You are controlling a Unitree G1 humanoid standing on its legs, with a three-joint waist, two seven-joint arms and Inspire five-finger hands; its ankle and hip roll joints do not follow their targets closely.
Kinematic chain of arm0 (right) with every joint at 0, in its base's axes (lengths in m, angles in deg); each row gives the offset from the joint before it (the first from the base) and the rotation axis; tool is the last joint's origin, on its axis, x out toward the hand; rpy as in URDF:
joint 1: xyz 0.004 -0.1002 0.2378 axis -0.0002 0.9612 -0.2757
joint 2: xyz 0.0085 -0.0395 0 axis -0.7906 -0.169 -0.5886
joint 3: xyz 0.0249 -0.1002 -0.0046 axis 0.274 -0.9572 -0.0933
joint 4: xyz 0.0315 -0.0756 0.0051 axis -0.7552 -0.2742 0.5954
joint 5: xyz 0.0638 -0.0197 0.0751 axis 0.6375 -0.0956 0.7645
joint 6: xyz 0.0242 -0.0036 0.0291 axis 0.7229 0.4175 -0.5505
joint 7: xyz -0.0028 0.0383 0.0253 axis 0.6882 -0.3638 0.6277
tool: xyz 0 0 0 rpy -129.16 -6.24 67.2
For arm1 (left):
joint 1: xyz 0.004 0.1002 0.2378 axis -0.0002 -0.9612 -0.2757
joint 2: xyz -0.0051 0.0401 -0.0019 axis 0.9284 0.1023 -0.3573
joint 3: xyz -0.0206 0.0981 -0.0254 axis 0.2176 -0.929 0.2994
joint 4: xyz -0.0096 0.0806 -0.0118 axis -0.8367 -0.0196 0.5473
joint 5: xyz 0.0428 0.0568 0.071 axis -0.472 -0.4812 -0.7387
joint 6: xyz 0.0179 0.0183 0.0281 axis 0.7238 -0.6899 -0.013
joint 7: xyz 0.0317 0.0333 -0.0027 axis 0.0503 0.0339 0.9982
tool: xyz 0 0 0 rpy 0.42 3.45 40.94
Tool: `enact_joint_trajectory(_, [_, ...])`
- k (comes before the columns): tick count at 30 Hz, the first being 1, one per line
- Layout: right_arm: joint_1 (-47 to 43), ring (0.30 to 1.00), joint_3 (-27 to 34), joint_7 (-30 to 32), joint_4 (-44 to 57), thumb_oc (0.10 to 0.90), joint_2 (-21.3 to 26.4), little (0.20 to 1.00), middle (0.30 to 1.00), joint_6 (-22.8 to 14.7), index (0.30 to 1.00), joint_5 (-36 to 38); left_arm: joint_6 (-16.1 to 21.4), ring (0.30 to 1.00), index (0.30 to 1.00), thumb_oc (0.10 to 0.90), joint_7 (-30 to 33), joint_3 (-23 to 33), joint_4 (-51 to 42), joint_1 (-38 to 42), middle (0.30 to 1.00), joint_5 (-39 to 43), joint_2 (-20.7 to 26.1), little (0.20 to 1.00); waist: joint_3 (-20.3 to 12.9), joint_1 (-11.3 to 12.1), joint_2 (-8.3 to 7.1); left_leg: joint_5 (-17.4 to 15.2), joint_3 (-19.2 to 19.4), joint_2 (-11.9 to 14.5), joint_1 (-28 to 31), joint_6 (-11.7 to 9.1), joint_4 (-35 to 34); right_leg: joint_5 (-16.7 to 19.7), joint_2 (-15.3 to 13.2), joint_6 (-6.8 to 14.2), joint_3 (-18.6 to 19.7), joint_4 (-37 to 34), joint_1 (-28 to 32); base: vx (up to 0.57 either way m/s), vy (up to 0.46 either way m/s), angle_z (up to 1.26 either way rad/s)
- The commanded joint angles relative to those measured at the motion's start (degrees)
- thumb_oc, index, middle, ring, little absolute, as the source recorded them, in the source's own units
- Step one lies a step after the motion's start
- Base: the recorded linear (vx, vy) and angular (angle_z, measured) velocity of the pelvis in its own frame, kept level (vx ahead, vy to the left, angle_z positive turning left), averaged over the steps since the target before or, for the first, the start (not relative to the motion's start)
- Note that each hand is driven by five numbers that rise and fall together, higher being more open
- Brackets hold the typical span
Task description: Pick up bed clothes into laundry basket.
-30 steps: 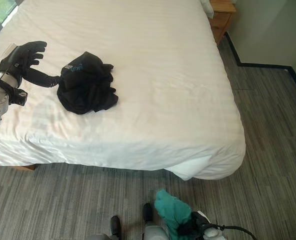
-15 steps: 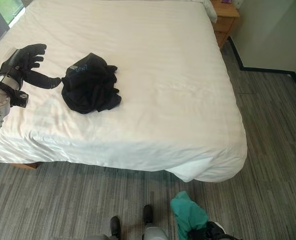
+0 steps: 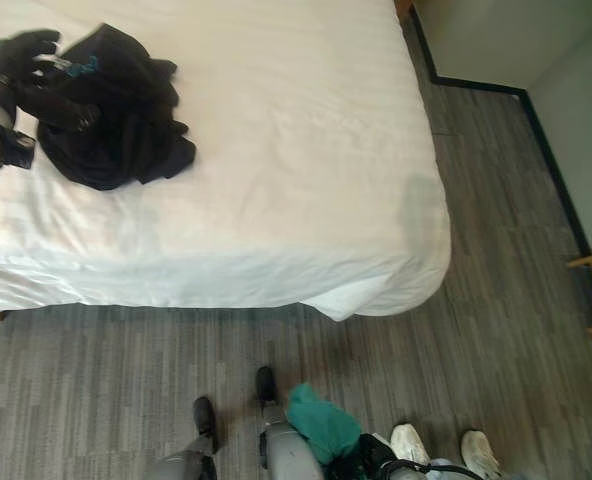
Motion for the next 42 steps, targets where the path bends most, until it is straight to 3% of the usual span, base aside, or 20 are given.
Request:
enact_joint_trajectory(1, [0.6, 0.3, 0.8, -0.1, 0.2, 0.4, 7.1, 0.3, 0.3, -1.1, 0.3, 1.6, 3.7, 0.9, 0.9, 0.8, 4.2, -8.4, 1.7, 16.9, 0.9, -11.3, 5.0, 0.9, -2.3, -0.7, 2.05, 3.7, -7.7, 6.7, -4.9, -6.7, 0.1, -6.4, -0.9, 6.0, 0.5, 0.2, 5.9, 0.01, 0.0, -0.31])
enact_joint_trajectory(2, [0.7, 0.3, 0.9, -0.2, 0.3, 0.4, 6.8, 0.3, 0.3, -1.4, 0.3, 1.8, 3.5, 0.9, 0.9, 0.8, 4.4, -11.5, 2.4, 18.9, 0.9, -14.4, 5.8, 0.9, -2.1, -1.2, 0.62, 3.9, -7.5, 7.2, -6.4, -6.7, 0.5, -5.6, -0.8, 6.2, 0.8, 0.2, 4.7, 0.01, -0.008, -0.32])
enact_joint_trajectory(7, [1.3, 0.3, 0.1, 0.4, 1.6, 0.4, 6.1, 0.3, 0.3, -1.9, 0.3, 1.4, 1.3, 0.9, 0.9, 0.8, 2.2, -11.3, 6.4, 14.3, 0.9, -19.6, 4.3, 0.9, -0.8, -3.1, -2.54, 4.2, -8.3, 7.9, -11.2, -6.7, 1.5, -4.3, -0.4, 6.0, 0.7, 0.2, 0.7, -0.02, -0.003, -0.03])
enact_joint_trajectory(11, [1.3, 0.3, -0.9, 0.8, 3.5, 0.4, 4.3, 0.3, 0.3, -2.3, 0.3, 1.2, 0.5, 0.9, 0.9, 0.8, -0.5, -4.3, 8.8, 2.1, 0.9, -22.1, 2.0, 0.9, 0.6, -3.8, -5.35, 3.8, -7.7, 8.5, -12.3, -6.6, 2.0, -3.8, 0.4, 6.1, 1.1, 0.2, -0.8, -0.02, 0.02, -0.07])
enact_joint_trajectory(13, [1.3, 0.3, -1.9, 1.2, 4.9, 0.4, 2.6, 0.3, 0.3, -2.5, 0.3, 1.6, -0.1, 0.9, 0.9, 0.8, -0.6, 2.5, 9.2, -8.3, 0.9, -23.3, -1.7, 0.9, 1.3, -3.9, -7.38, 3.3, -7.0, 8.8, -11.8, -6.5, 2.1, -3.5, 1.2, 5.9, 1.8, 0.2, -1.1, -0.01, 0.01, -0.11])
enact_joint_trajectory(17, [1.4, 0.3, -3.2, 1.6, 6.6, 0.4, 2.8, 0.3, 0.3, -2.7, 0.3, -0.3, -0.7, 0.9, 0.9, 0.8, -2.0, 3.7, 9.5, -14.0, 0.9, -27.5, -5.9, 0.9, 1.5, -4.1, -8.29, 3.2, -6.8, 8.9, -10.9, -6.5, 1.3, -3.8, 1.6, 5.6, 2.1, 0.2, -1.3, 0.01, 0.012, -0.14])
enact_joint_trajectory(19, [1.5, 0.3, -4.1, 1.5, 7.9, 0.4, 3.2, 0.3, 0.3, -2.7, 0.3, -1.2, -0.9, 0.3, 0.3, 0.4, -2.6, 4.6, 9.3, -16.1, 0.3, -28.1, -8.0, 0.3, 1.4, -4.1, -8.52, 3.2, -6.5, 9.0, -10.2, -6.5, 0.5, -4.3, 1.9, 5.4, 2.2, 0.2, -1.3, 0.0, 0.024, -0.06])
enact_joint_trajectory(25, [2.5, 0.3, -4.4, 1.7, 11.1, 0.4, 4.7, 0.3, 0.3, -3.1, 0.3, -2.0, 1.1, 0.3, 0.3, 0.4, -1.2, 3.6, 2.0, -13.1, 0.3, -24.0, -9.4, 0.3, 0.9, -3.7, -7.18, 3.0, -6.9, 8.6, -8.1, -6.5, -0.2, -5.4, 1.9, 5.2, 1.7, 0.2, -0.2, 0.01, -0.008, -0.04])
enact_joint_trajectory(27, [3.2, 0.3, -3.3, 2.9, 11.6, 0.4, 5.6, 0.3, 0.3, -3.5, 0.3, -3.2, 4.1, 0.3, 0.3, 0.4, 1.6, 8.7, -7.2, -13.0, 0.3, -11.8, -9.6, 0.3, 0.7, -2.7, -5.29, 2.6, -7.8, 8.0, -6.4, -6.6, -0.4, -6.6, 1.4, 5.0, 0.6, 0.2, 1.6, 0.06, -0.036, 0.11])
enact_joint_trajectory(29, [3.8, 0.3, 1.0, 4.5, 14.6, 0.4, 6.1, 0.3, 0.3, -3.9, 0.3, -0.4, 5.8, 0.3, 0.3, 0.4, 2.3, 12.4, -17.5, -17.2, 0.3, -4.9, -8.8, 0.3, 0.6, -2.0, -3.69, 2.7, -8.2, 7.5, -5.3, -6.6, -0.8, -7.3, 0.9, 4.9, -0.2, 0.4, 2.8, 0.04, -0.023, 0.24])
enact_joint_trajectory(30, [4.6, 0.3, 5.2, 6.0, 17.5, 0.4, 6.6, 0.3, 0.3, -4.8, 0.3, 1.2, 7.8, 0.3, 0.3, 0.4, 3.5, 16.0, -25.5, -20.9, 0.3, -0.5, -7.4, 0.3, 0.7, -1.3, -2.74, 2.4, -8.3, 7.3, -4.2, -6.6, -0.8, -7.8, 0.6, 4.9, -0.6, 0.8, 3.7, 0.05, -0.026, 0.11])
enact_joint_trajectory(31, [5.7, 0.3, 11.1, 8.8, 21.1, 0.4, 7.9, 0.3, 0.3, -6.0, 0.3, 1.0, 10.1, 0.3, 0.3, 0.4, 3.8, 23.8, -37.3, -31.4, 0.3, 6.5, -7.5, 0.3, 0.7, 0.0, -0.76, 2.2, -8.8, 6.7, -2.7, -6.7, -0.9, -8.9, 0.1, 4.6, -1.3, 1.3, 5.4, 0.04, -0.021, -0.17])
enact_joint_trajectory(32, [5.7, 0.3, 11.1, 8.8, 21.2, 0.4, 8.1, 0.3, 0.3, -5.9, 0.3, 1.0, 10.0, 0.3, 0.3, 0.4, 3.9, 24.0, -37.6, -31.7, 0.3, 6.4, -7.5, 0.3, 0.4, -0.1, -0.65, 2.4, -8.8, 6.7, -3.0, -6.7, -0.9, -8.8, 0.1, 4.5, -1.3, 1.3, 5.2, 0.03, -0.018, -0.41])
enact_joint_trajectory(33, [6.3, 0.3, 15.3, 10.5, 24.4, 0.4, 7.9, 0.3, 0.3, -6.4, 0.3, 1.9, 11.4, 0.3, 0.3, 0.4, 4.2, 29.9, -44.4, -39.7, 0.3, 9.1, -8.7, 0.3, 0.4, 0.9, 0.41, 2.3, -9.1, 6.5, -2.1, -6.8, -0.9, -9.7, -0.1, 4.3, -1.8, 1.9, 6.0, -0.01, -0.04, -0.48])
enact_joint_trajectory(34, [7.3, 0.3, 20.0, 12.0, 26.5, 0.4, 6.5, 0.3, 0.3, -6.9, 0.3, 3.3, 12.2, 0.3, 0.3, 0.4, 3.9, 36.9, -52.0, -52.5, 0.3, 10.8, -13.4, 0.3, 0.1, 2.4, 2.01, 2.3, -9.4, 6.3, -0.8, -6.8, -0.9, -11.1, -0.3, 3.4, -2.4, 3.0, 7.2, 0.01, -0.074, -0.39])
enact_joint_trajectory(35, [7.3, 0.3, 23.7, 13.1, 29.0, 0.4, 5.6, 0.3, 0.3, -7.7, 0.3, 5.3, 13.0, 0.3, 0.3, 0.4, 3.0, 42.0, -55.2, -60.3, 0.3, 12.6, -16.7, 0.3, 0.3, 3.9, 2.88, 2.3, -9.8, 6.3, 0.2, -7.0, -0.9, -12.2, -0.3, 2.8, -2.5, 3.6, 8.4, -0.02, -0.097, -0.18])
enact_joint_trajectory(37, [7.2, 0.3, 28.0, 14.3, 30.9, 0.4, 5.2, 0.3, 0.3, -8.5, 0.3, 5.9, 11.3, 0.3, 0.3, 0.4, 0.1, 46.6, -60.9, -76.4, 0.3, 15.7, -24.7, 0.3, -0.7, 6.5, 5.05, 3.3, -10.8, 6.1, 1.1, -7.2, -0.9, -13.4, 0.1, 1.1, -3.5, 3.8, 10.5, -0.04, -0.148, 0.02])
enact_joint_trajectory(40, [7.1, 0.3, 31.4, 14.9, 33.1, 0.4, 6.0, 0.3, 0.3, -9.5, 0.3, 7.3, 9.6, 0.3, 0.3, 0.4, -2.1, 47.9, -62.9, -84.4, 0.3, 12.4, -25.2, 0.3, -1.0, 7.6, 6.17, 4.2, -11.1, 6.2, 2.0, -7.9, -0.3, -13.8, 0.2, 0.5, -4.6, 3.5, 12.5, -0.03, -0.099, 0.47])
enact_joint_trajectory(42, [5.5, 0.3, 32.3, 16.0, 34.8, 0.4, 6.8, 0.3, 0.3, -10.9, 0.3, 8.5, 7.9, 0.3, 0.3, 0.4, -4.9, 45.1, -63.5, -88.0, 0.3, 16.6, -27.6, 0.3, -0.1, 8.4, 6.48, 3.3, -12.9, 5.7, 1.4, -8.2, 5.7, -13.5, -0.2, -0.1, -4.9, 4.2, 13.6, -0.19, -0.074, 0.34])
